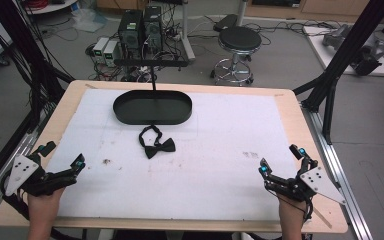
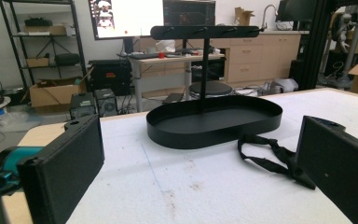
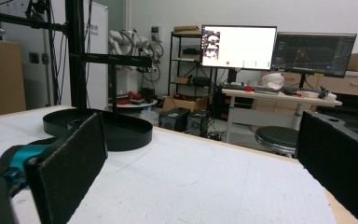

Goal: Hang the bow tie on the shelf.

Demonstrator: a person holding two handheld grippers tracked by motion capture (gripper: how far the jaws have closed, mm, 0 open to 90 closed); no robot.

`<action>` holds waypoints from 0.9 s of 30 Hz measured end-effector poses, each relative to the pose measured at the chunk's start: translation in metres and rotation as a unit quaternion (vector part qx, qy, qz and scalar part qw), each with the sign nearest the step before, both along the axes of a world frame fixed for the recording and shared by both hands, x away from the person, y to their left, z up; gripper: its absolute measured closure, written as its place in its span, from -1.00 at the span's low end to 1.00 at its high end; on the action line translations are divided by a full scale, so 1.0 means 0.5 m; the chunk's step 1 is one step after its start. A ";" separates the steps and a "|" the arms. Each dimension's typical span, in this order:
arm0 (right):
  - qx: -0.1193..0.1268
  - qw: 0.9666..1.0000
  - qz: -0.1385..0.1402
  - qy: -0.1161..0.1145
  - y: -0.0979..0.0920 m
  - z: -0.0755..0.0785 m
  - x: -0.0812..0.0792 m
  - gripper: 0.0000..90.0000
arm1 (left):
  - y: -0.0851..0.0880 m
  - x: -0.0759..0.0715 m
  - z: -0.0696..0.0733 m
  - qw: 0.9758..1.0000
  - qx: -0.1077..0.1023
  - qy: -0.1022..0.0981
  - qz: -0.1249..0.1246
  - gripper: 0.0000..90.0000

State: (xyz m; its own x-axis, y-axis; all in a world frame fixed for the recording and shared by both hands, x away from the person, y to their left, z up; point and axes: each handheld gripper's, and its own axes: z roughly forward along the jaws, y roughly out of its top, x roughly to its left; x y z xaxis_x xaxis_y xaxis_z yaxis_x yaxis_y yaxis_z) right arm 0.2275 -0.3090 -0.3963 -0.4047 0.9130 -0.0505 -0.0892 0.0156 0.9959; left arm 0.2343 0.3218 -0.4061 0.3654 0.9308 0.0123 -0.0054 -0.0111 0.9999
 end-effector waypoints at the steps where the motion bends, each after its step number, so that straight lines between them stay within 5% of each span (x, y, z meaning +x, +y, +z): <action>1: -0.001 1.000 0.000 0.000 0.000 0.000 0.000 -0.97 | 0.000 0.000 0.000 1.000 0.000 0.000 0.000 -0.96; 12: -0.005 1.000 0.009 0.002 0.003 -0.001 -0.001 -0.97 | -0.005 0.008 0.006 0.999 -0.020 0.007 -0.043 -0.96; 20: -0.004 1.000 0.015 0.004 0.002 0.000 -0.005 -0.97 | -0.044 0.029 0.032 0.995 0.019 0.041 -0.088 -0.96; 27: -0.005 1.000 0.019 0.005 0.001 0.002 -0.004 -0.97 | -0.079 0.065 0.057 0.989 0.040 0.064 -0.129 -0.94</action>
